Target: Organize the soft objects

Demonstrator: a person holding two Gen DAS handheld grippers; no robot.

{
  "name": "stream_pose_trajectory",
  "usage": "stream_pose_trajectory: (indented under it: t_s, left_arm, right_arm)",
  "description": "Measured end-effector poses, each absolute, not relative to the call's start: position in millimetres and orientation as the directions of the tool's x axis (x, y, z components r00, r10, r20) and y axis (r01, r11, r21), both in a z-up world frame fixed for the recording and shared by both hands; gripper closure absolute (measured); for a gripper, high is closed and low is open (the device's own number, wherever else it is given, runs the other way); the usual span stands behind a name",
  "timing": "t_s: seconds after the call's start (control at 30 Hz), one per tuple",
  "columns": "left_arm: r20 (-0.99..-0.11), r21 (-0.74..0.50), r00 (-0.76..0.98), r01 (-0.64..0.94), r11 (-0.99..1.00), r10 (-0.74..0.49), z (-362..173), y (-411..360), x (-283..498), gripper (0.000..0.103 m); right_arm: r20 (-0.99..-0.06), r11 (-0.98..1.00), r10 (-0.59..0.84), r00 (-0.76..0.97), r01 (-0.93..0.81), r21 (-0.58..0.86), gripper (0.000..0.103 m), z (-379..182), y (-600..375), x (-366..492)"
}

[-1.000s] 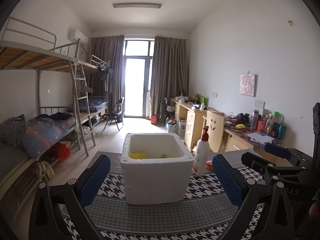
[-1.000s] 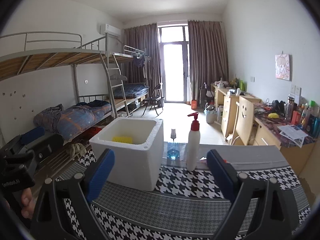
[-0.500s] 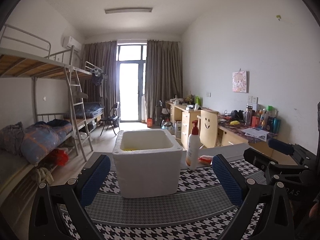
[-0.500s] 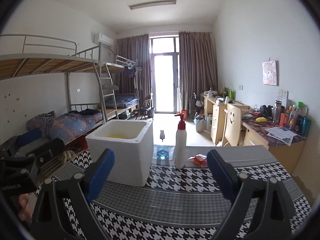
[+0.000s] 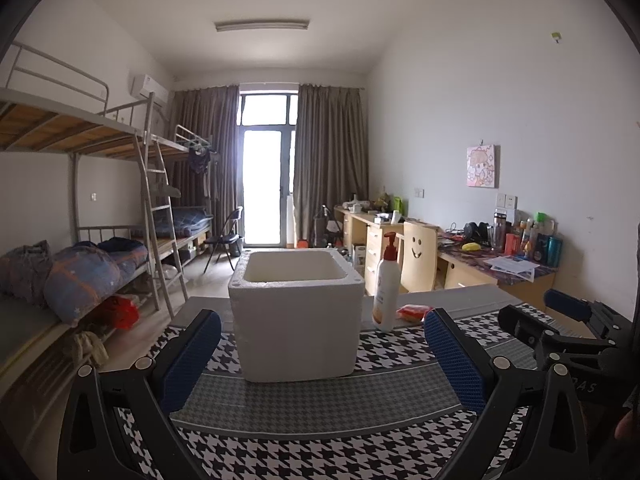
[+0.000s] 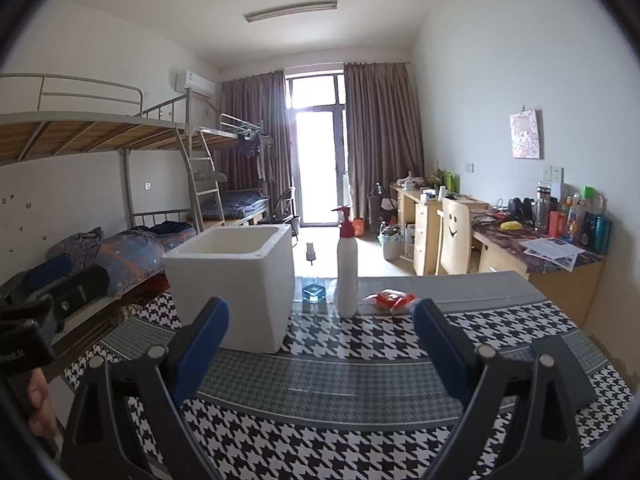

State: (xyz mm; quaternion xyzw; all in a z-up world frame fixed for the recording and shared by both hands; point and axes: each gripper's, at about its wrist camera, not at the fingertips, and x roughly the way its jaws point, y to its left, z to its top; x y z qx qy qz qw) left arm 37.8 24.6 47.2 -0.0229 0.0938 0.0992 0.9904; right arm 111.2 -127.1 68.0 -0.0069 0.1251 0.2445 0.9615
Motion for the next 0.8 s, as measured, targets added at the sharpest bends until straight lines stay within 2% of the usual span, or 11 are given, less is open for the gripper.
stream_pose_trajectory:
  t_s: [0.33, 0.6, 0.8]
  left_arm:
    - [-0.19, -0.026, 0.951, -0.252, 0.967, 0.243, 35, 29, 35, 0.001]
    - [-0.192, -0.027, 0.952, -0.246, 0.969, 0.237, 26, 27, 31, 0.001]
    - [-0.192, -0.024, 0.953, -0.244, 0.969, 0.235, 20, 26, 29, 0.001]
  right_arm:
    - [-0.234, 0.884, 0.465, 0.854, -0.464, 0.059, 0.007, 56, -139, 103]
    - [-0.234, 0.891, 0.45, 0.862, -0.451, 0.052, 0.007, 46, -138, 99]
    - [-0.243, 0.879, 0.476, 0.845, -0.465, 0.104, 0.007, 46, -145, 101]
